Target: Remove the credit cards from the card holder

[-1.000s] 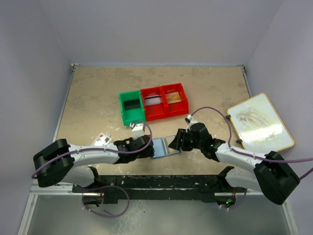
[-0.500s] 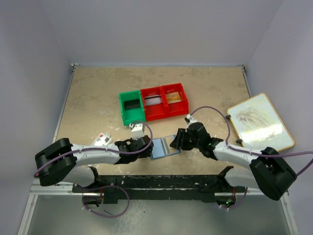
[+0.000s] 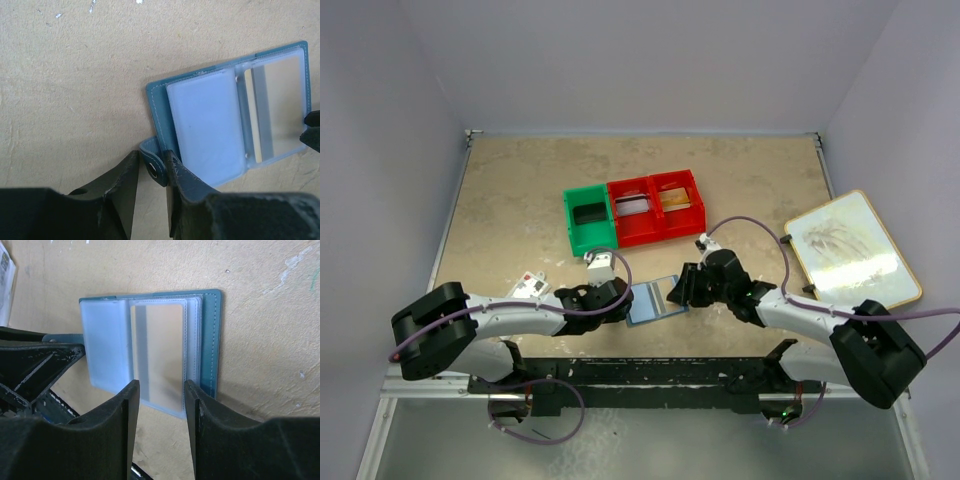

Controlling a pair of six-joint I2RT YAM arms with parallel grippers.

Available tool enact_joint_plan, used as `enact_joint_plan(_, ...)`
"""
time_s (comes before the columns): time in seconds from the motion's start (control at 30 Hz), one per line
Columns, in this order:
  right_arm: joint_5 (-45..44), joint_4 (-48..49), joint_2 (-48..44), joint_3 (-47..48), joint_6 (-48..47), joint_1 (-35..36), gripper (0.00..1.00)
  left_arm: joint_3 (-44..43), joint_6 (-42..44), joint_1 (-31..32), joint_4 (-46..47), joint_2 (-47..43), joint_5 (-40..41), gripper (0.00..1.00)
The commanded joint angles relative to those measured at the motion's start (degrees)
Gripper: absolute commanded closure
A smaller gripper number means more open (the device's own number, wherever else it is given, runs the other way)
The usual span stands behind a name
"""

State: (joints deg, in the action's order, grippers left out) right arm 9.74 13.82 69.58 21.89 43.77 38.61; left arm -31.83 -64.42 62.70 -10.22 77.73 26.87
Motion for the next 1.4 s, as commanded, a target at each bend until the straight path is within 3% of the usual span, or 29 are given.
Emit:
enact_joint_plan(0.0,2.28,-0.15,-0.68,1.08,-1.71,0.07,0.56,0.59,1.09,0.22,0.20,0.47,0.80,0.76)
enact_joint_plan(0.37,0.51,1.48,1.80,-0.60,1.81,0.14,0.53,-0.15,1.57,0.23,-0.39,0.85,0.50,0.82)
enact_joint_plan(0.57,4.56,17.03,2.82,-6.21,9.20,0.11,0.59,-0.41,1.67,0.22,-0.78,0.99,0.73,0.84)
enact_joint_plan(1.0,7.95,14.75,-5.90,-5.83,7.98,0.06,0.61,-1.26,2.20,0.23,-1.47,1.24,1.08,0.85)
enact_joint_plan(1.37,14.02,17.30,-2.93,-2.69,6.79,0.13,0.60,-2.00,2.77,0.23,-1.78,1.77,0.78,0.86)
